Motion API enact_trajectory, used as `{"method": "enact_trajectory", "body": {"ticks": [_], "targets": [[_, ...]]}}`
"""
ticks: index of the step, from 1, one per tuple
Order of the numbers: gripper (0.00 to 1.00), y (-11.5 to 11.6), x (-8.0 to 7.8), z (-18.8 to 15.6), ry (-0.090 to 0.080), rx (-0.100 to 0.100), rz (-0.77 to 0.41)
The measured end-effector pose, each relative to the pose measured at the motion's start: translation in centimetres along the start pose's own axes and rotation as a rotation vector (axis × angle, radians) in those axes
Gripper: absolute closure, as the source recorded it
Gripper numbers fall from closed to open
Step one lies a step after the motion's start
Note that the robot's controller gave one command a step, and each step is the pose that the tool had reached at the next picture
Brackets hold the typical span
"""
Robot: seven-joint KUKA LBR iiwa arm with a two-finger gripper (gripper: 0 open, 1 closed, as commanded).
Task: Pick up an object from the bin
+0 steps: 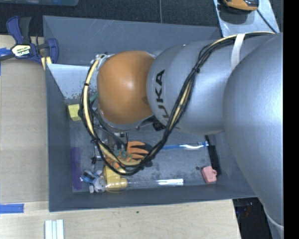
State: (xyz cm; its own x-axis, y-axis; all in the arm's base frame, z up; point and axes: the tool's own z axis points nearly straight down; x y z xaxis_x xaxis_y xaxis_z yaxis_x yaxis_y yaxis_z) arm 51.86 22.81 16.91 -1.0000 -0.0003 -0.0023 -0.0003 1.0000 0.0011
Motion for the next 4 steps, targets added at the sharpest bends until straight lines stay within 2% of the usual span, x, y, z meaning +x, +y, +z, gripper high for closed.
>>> {"method": "enact_trajectory", "body": {"ticks": [1, 2, 3, 4], "targets": [[0.0, -5.8, -4.0, 6.8, -0.002, 0.0, -0.148], [0.0, -7.3, -4.8, 7.6, -0.006, -0.003, -0.238], [0.0, -10.2, -4.6, 7.0, -0.001, 0.0, -0.043], [0.0, -10.2, -4.1, 10.0, -0.01, -0.004, -0.171]]}}
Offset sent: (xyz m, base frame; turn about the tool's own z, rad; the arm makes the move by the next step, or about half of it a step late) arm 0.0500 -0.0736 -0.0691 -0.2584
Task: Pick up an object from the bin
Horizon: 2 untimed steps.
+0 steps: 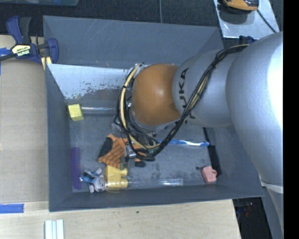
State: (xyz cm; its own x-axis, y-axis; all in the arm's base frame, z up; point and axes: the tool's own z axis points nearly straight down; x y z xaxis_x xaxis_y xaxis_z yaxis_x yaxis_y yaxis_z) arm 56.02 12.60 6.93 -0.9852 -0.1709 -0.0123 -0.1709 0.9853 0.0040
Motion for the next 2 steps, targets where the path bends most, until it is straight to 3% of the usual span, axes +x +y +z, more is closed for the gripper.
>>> {"method": "enact_trajectory", "body": {"ticks": [1, 2], "targets": [[1.0, 0.9, 0.37, -0.35, -0.003, 0.003, 0.354], [1.0, 0.9, 0.37, -0.35, -0.003, 0.003, 0.354]]}}
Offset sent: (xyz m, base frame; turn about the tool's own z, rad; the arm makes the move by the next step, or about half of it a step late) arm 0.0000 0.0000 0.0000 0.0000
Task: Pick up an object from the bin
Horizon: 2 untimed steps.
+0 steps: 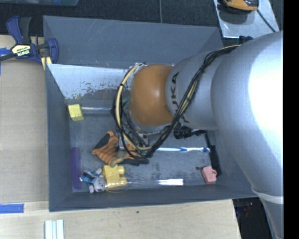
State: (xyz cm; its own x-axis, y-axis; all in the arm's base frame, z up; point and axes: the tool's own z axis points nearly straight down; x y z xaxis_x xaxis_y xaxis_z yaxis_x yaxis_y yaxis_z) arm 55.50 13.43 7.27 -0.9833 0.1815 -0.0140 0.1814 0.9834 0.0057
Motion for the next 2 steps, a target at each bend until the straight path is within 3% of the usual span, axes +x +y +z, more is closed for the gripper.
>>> {"method": "enact_trajectory", "body": {"ticks": [1, 2], "targets": [[1.0, -0.1, 0.0, -0.7, -0.001, 0.0, 0.0], [1.0, -0.2, 0.2, -3.5, 0.008, 0.004, 0.001]]}}
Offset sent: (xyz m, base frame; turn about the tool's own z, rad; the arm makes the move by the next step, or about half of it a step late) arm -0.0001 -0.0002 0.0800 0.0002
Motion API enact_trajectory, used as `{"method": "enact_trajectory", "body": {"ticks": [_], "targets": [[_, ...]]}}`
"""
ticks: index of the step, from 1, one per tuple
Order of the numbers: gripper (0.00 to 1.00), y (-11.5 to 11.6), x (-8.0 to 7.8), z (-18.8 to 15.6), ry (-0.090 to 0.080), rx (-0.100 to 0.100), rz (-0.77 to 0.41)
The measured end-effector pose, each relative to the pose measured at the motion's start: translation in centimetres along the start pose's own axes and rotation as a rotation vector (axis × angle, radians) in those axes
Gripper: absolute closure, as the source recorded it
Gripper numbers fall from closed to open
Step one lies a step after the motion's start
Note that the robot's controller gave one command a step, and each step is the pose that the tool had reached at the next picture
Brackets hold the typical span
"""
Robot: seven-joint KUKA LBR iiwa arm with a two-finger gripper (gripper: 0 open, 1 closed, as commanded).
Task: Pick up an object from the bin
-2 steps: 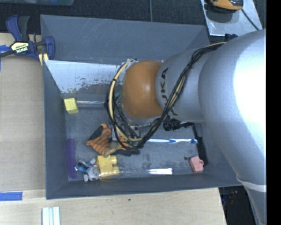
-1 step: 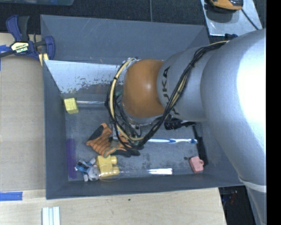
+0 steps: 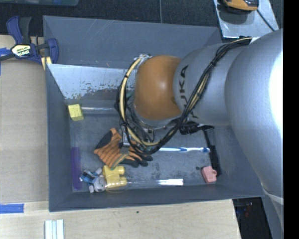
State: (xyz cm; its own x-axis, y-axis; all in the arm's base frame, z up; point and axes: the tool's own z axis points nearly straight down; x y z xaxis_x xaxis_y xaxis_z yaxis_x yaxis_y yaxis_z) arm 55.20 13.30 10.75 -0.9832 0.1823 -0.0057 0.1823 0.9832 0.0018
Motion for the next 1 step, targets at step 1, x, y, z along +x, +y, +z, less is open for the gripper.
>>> {"method": "enact_trajectory", "body": {"ticks": [1], "targets": [[1.0, 0.1, -0.26, -3.83, -0.009, -0.004, 0.0]]}}
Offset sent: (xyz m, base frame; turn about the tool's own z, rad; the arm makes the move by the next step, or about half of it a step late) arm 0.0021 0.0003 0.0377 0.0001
